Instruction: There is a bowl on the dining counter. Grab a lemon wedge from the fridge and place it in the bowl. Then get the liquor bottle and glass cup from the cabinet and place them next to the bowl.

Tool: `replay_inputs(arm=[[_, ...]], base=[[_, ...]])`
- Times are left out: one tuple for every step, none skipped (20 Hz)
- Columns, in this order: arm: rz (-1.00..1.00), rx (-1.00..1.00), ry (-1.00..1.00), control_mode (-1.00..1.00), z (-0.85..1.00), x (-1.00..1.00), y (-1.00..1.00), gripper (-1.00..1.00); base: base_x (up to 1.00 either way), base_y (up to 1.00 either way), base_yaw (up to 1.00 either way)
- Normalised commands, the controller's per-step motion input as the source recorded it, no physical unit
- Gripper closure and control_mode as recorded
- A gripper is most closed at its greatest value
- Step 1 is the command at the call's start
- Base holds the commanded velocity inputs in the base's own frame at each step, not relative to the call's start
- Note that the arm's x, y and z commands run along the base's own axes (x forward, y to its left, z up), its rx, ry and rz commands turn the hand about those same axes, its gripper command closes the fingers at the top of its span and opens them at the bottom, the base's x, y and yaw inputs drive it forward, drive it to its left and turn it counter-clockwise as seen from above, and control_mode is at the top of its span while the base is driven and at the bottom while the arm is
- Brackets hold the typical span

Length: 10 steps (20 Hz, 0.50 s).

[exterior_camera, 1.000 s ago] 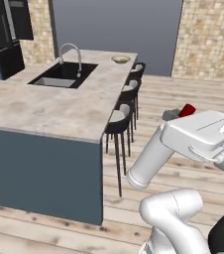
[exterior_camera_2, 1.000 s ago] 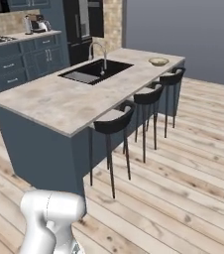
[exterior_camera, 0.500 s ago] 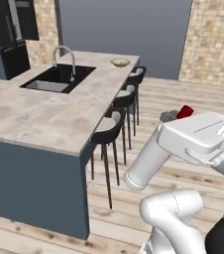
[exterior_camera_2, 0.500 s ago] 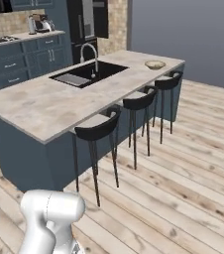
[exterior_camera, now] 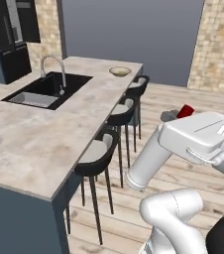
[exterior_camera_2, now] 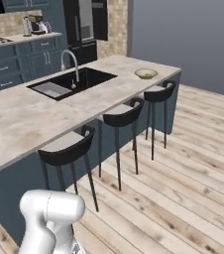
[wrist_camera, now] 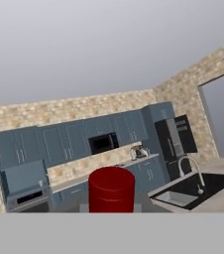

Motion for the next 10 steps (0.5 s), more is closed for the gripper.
replay_inputs(arm=[[0.00, 0.00, 0.00, 1.00, 0.00, 0.00, 0.00, 1.00], [0.00, 0.00, 0.00, 1.00, 0.00, 0.00, 0.00, 1.00], [0.00, 0.00, 0.00, 1.00, 0.00, 0.00, 0.00, 1.00], [0.00, 0.00, 0.00, 1.00, 0.00, 0.00, 0.00, 1.00], [0.00, 0.00, 0.00, 1.00, 0.00, 0.00, 0.00, 1.00], [0.00, 0.00, 0.00, 1.00, 0.00, 0.00, 0.00, 1.00], [0.00, 0.00, 0.00, 1.00, 0.00, 0.00, 0.00, 1.00], [0.00, 0.00, 0.00, 1.00, 0.00, 0.00, 0.00, 1.00], [0.00, 0.00, 0.00, 1.00, 0.00, 0.00, 0.00, 1.00], [0.00, 0.00, 0.00, 1.00, 0.00, 0.00, 0.00, 1.00]], base=[[0.93, -0.68, 0.13], [0.92, -0.68, 0.13], [0.91, -0.65, 0.14], [0.87, -0.63, 0.14], [0.85, -0.61, 0.14], [0.80, -0.59, 0.14], [0.76, -0.58, 0.15], [0.68, -0.61, 0.16], [0.61, -0.61, 0.16], [0.42, -0.61, 0.15]])
